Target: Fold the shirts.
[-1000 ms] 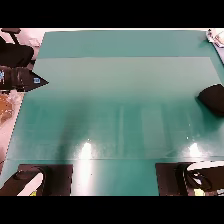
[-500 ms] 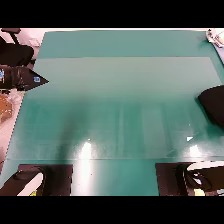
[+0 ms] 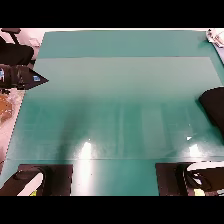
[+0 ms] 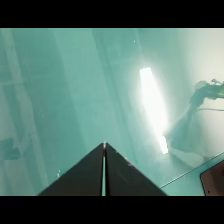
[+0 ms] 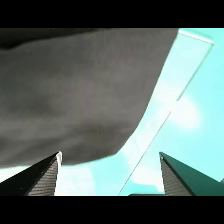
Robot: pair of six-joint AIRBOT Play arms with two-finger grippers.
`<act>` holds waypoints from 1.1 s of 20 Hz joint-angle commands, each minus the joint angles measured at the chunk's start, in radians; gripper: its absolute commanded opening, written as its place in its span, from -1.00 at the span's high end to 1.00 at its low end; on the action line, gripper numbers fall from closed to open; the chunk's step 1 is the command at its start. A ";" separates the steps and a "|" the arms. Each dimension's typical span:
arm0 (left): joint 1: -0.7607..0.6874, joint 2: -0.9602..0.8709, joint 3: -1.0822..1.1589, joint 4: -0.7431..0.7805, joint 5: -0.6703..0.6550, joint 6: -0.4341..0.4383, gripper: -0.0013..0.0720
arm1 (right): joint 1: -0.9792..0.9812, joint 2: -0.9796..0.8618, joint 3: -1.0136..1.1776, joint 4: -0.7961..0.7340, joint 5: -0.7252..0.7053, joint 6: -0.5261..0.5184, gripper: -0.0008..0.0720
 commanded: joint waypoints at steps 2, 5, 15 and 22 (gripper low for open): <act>0.000 -0.001 0.000 0.000 0.061 0.006 0.90 | 0.067 0.074 0.116 0.026 -0.042 0.000 -0.97; 0.000 -0.006 0.000 -0.001 0.116 0.080 0.90 | 0.150 0.095 0.306 0.326 -0.155 -0.159 0.74; -0.004 -0.132 0.000 -0.261 0.165 0.282 0.90 | 0.758 0.193 0.311 1.015 0.022 -0.632 0.91; -0.231 -0.154 0.000 -0.262 0.231 0.457 0.90 | 1.186 0.214 0.289 0.937 0.071 -0.626 0.91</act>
